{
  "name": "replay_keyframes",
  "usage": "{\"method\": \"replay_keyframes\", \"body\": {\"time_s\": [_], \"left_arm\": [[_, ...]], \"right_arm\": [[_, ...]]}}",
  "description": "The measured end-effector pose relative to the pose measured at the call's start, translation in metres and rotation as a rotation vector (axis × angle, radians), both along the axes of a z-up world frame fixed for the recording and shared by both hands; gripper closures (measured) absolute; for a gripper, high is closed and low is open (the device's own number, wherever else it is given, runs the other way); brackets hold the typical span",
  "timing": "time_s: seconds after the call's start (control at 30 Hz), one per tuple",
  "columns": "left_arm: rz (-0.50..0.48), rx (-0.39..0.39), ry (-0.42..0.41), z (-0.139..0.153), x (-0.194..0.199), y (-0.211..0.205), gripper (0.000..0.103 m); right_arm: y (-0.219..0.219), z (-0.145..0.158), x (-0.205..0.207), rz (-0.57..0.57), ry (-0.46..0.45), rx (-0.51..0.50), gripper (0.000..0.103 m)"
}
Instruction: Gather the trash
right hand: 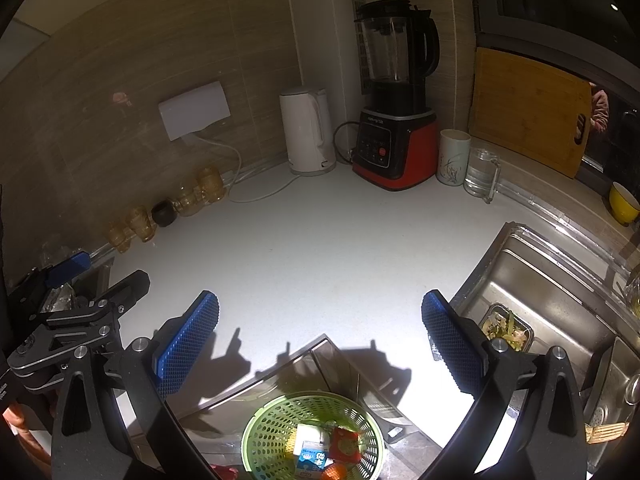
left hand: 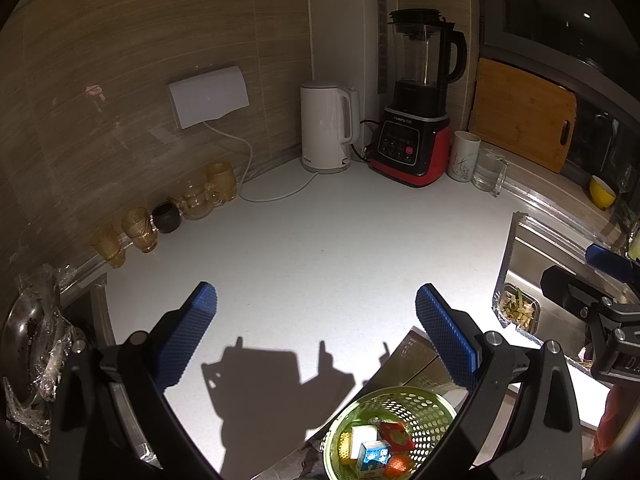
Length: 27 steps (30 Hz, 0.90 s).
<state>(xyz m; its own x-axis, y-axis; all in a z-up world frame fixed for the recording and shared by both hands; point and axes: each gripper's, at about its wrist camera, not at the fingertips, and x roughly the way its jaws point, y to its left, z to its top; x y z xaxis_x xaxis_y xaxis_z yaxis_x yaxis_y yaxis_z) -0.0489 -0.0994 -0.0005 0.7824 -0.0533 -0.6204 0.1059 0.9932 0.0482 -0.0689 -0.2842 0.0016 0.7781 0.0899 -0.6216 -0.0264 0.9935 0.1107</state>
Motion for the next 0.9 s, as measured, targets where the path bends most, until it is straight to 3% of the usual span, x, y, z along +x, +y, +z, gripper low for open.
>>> {"method": "replay_keyframes", "body": {"time_s": [0.9], "left_arm": [[-0.052, 0.014, -0.008, 0.0051, 0.0046, -0.0083, 0.008]], "right_arm": [[-0.0020, 0.0000, -0.0026, -0.015, -0.002, 0.002, 0.002]]}}
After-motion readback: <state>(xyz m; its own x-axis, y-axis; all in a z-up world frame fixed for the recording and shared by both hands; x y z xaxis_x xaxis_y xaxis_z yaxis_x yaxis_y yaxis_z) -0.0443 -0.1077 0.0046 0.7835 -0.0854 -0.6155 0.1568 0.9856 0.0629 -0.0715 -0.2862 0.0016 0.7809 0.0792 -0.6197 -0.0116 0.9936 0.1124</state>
